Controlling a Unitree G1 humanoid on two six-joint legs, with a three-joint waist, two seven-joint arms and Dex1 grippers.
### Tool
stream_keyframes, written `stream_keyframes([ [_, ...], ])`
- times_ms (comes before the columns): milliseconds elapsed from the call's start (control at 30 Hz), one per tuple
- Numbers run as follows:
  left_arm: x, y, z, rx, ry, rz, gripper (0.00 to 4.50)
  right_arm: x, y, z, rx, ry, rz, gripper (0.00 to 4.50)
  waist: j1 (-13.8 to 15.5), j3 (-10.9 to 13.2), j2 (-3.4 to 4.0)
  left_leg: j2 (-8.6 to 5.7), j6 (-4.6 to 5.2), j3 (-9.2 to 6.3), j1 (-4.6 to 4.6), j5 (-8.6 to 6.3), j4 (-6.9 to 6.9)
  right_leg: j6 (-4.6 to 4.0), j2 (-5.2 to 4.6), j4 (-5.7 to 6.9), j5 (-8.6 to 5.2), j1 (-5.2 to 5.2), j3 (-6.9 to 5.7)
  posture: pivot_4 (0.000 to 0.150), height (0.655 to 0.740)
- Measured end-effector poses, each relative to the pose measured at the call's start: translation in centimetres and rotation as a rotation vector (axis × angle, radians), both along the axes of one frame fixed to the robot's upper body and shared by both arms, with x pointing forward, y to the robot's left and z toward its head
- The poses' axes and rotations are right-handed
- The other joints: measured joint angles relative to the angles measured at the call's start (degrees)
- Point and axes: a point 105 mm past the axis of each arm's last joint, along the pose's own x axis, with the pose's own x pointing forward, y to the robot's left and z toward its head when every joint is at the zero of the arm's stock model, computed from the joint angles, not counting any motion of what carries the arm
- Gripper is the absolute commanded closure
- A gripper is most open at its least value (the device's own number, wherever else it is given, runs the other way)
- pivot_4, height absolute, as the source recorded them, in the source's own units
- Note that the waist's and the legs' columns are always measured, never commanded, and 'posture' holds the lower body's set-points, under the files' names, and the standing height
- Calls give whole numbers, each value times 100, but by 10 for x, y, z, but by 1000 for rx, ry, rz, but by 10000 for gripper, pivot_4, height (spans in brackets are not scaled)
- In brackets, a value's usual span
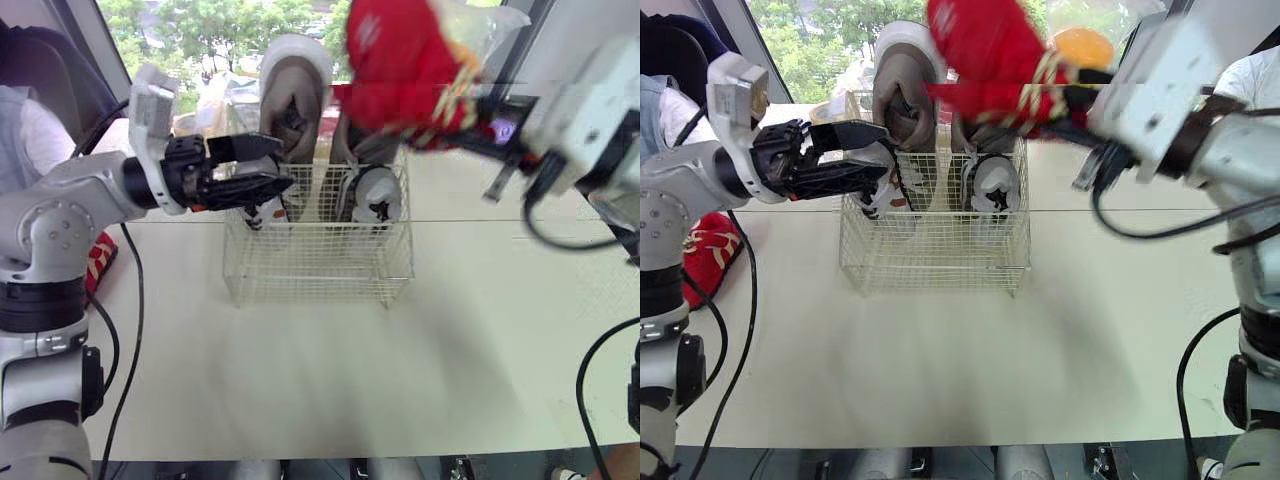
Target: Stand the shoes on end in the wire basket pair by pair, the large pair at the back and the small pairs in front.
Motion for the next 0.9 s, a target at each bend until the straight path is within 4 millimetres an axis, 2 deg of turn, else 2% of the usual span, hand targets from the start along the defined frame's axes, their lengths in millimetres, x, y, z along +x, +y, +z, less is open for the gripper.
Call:
stream_keyframes([
  [67, 0, 0, 1, -2, 3, -7, 0, 4, 2, -14, -97, -21, 3, 42221, -20, 0, 0, 1, -1, 2, 5, 0, 0, 0, 1, 3, 0, 0, 1, 1500, 7400],
  [200, -3, -8, -1, -20, 34, -51, 0, 13, 3, -26, -208, -69, 2, 42221, -38, 0, 0, 7, -4, 0, 10, 2, -2, 0, 10, 12, 0, -1, 1, 1500, 7400],
  [400, -6, -16, -4, -10, 51, -61, 0, 13, 16, -25, -260, -138, 52, 42221, -41, 0, 0, 9, -6, 1, 14, 4, -2, -1, 11, 15, 0, -1, 2, 1500, 7400],
  [533, -3, -23, -14, 47, 57, -42, 0, 11, 25, -23, -268, -147, 87, 42221, -29, 1, 1, 9, -6, 0, 13, 4, -2, -1, 11, 15, 0, -1, 2, 1500, 7400],
  [633, -1, -25, -17, 55, 61, -31, 8572, 8, 31, -19, -270, -165, 107, 42222, -26, 1, 1, 9, -6, 1, 13, 4, -2, -1, 11, 15, 0, -1, 2, 1500, 7400],
  [833, -1, -27, -17, 62, 41, -20, 34901, 11, 29, -19, -274, -145, 89, 42222, -28, 1, 1, 8, -6, 1, 13, 4, -2, -1, 11, 15, 0, -1, 1, 1500, 7400],
  [867, 3, -25, -17, 53, 48, 3, 39387, 11, 29, -19, -276, -142, 92, 32423, -28, 1, 1, 8, -6, 0, 13, 4, -2, -1, 11, 15, 0, -1, 1, 1500, 7400],
  [900, 5, -24, -17, 49, 53, 15, 42067, 10, 30, -19, -277, -142, 96, 28764, -28, 1, 1, 8, -6, 0, 13, 4, -2, -1, 11, 15, 0, -1, 1, 1500, 7400],
])
